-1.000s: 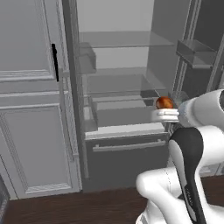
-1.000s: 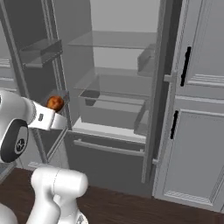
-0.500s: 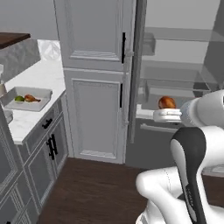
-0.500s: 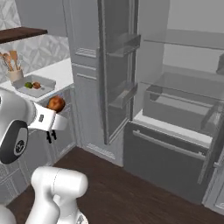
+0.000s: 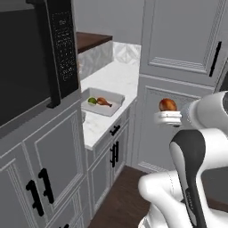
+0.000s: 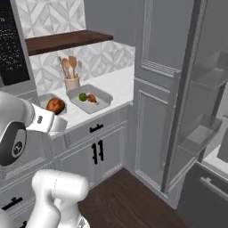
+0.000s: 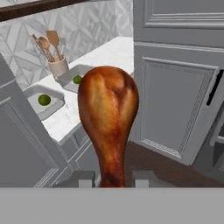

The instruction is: Place one lime and one chicken drumstick in each tupperware on the nearby counter, to pack two identical lunches.

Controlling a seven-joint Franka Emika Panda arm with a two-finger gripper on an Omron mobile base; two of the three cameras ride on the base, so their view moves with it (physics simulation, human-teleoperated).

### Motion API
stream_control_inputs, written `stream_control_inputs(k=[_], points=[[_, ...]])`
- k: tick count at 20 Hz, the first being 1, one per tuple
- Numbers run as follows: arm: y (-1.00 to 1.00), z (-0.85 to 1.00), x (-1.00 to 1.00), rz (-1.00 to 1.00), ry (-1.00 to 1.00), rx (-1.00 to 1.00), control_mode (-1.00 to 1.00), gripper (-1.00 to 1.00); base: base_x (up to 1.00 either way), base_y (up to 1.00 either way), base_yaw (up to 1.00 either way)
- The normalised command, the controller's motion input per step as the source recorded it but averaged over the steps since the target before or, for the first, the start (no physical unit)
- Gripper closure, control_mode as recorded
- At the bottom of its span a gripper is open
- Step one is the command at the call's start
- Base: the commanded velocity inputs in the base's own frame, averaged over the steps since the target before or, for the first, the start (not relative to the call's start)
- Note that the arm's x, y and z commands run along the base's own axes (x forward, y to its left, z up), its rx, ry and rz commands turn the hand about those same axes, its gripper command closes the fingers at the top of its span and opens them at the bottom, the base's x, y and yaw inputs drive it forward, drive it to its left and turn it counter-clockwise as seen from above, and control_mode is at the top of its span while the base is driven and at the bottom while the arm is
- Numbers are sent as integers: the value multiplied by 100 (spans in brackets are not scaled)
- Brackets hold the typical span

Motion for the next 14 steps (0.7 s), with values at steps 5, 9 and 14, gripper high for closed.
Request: stream_control_inputs(k=[5, 9, 14], points=[[0, 0, 0, 0, 0, 0, 100, 100, 100, -59, 23], [0, 0, 0, 0, 0, 0, 100, 100, 99, -11, 27], [0, 0, 0, 0, 0, 0, 100, 100, 85, 24, 34]])
